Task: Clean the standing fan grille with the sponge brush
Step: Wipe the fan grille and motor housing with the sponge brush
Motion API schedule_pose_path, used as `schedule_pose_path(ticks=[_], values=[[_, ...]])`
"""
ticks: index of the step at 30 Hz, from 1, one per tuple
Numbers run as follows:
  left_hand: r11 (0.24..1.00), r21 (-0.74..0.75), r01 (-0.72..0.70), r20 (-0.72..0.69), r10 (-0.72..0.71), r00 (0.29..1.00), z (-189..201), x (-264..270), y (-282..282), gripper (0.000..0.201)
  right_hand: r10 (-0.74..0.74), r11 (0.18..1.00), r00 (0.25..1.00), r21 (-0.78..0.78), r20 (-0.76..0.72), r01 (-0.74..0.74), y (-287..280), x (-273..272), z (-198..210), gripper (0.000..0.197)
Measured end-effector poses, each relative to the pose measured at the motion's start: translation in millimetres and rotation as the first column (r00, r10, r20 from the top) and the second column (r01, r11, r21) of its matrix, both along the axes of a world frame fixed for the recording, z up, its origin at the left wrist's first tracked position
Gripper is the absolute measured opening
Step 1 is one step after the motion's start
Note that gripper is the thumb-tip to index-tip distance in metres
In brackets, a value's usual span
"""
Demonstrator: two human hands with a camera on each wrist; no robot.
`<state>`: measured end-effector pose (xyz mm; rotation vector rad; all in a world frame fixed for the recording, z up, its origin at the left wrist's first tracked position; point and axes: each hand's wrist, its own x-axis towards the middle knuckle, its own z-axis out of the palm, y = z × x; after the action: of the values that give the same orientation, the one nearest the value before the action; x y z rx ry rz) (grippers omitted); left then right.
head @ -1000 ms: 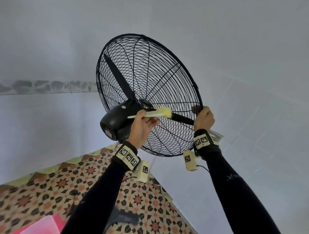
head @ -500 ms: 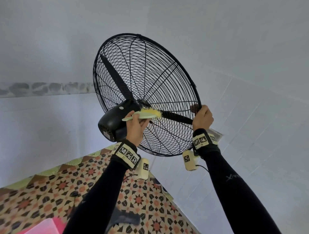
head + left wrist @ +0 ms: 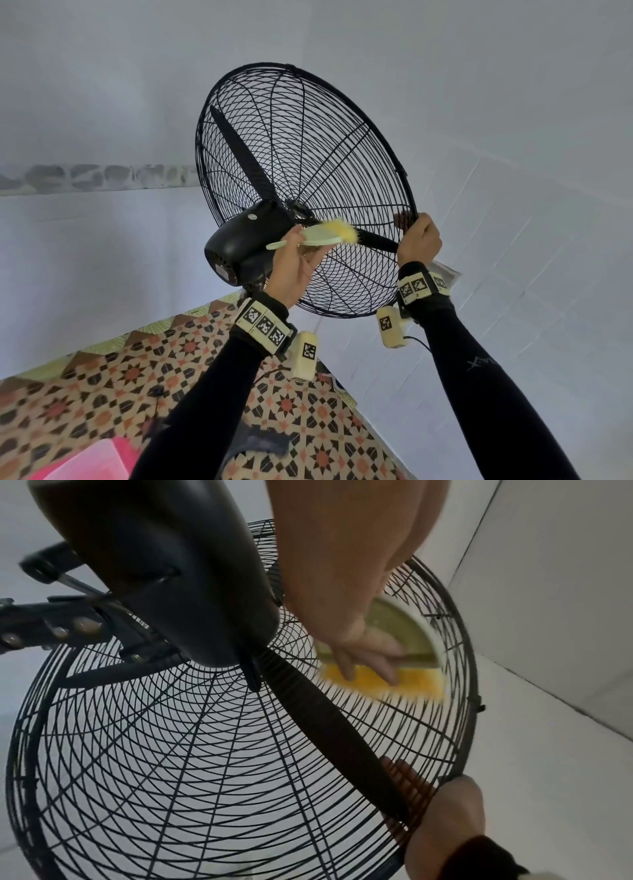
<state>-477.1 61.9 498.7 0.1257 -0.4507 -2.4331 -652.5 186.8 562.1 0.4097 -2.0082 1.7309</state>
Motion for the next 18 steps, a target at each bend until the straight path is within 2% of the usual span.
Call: schedule_pose_path(ticks=[3, 6, 8, 11, 13, 15, 17, 18], values=[[0.995, -0.096, 0.007, -0.003, -0.007, 1.0, 1, 3, -1, 0.024, 0.035, 0.999, 0.999, 0.017, 0.004, -0.035, 1, 0, 2, 0.04], [0.997, -0.073, -0.015, -0.111, 0.007, 0.994, 3, 9, -20, 0.004, 0.072, 0.997, 0.997, 0.033, 0.014, -0.073, 4, 1, 5, 0.04], [0.997, -0.075, -0.02, -0.137, 0.009, 0.99, 10, 16, -30, 0.005, 0.077, 0.996, 0.997, 0.04, 0.007, -0.078, 6, 3, 6, 0.039], [0.986, -0.133, -0.099, -0.054, 0.092, 0.994, 23, 25, -35, 0.009, 0.072, 0.997, 0.996, 0.039, -0.058, -0.07, 4, 8, 11, 0.042], [0.959, -0.211, -0.189, 0.023, 0.199, 0.98, 23, 26, -31, 0.022, 0.061, 0.998, 0.981, 0.042, -0.183, -0.054, -2, 19, 20, 0.049], [0.917, -0.32, -0.24, 0.097, 0.284, 0.954, 20, 24, -23, 0.04, 0.092, 0.992, 0.931, 0.109, -0.354, -0.056, -13, 34, 33, 0.054], [0.898, -0.369, -0.242, 0.109, 0.3, 0.948, 19, 21, -18, 0.043, 0.163, 0.967, 0.828, 0.254, -0.536, -0.026, -26, 51, 44, 0.063], [0.897, -0.367, -0.245, 0.1, 0.3, 0.949, 21, 20, -16, 0.039, 0.223, 0.941, 0.748, 0.338, -0.625, 0.002, -32, 59, 47, 0.069]])
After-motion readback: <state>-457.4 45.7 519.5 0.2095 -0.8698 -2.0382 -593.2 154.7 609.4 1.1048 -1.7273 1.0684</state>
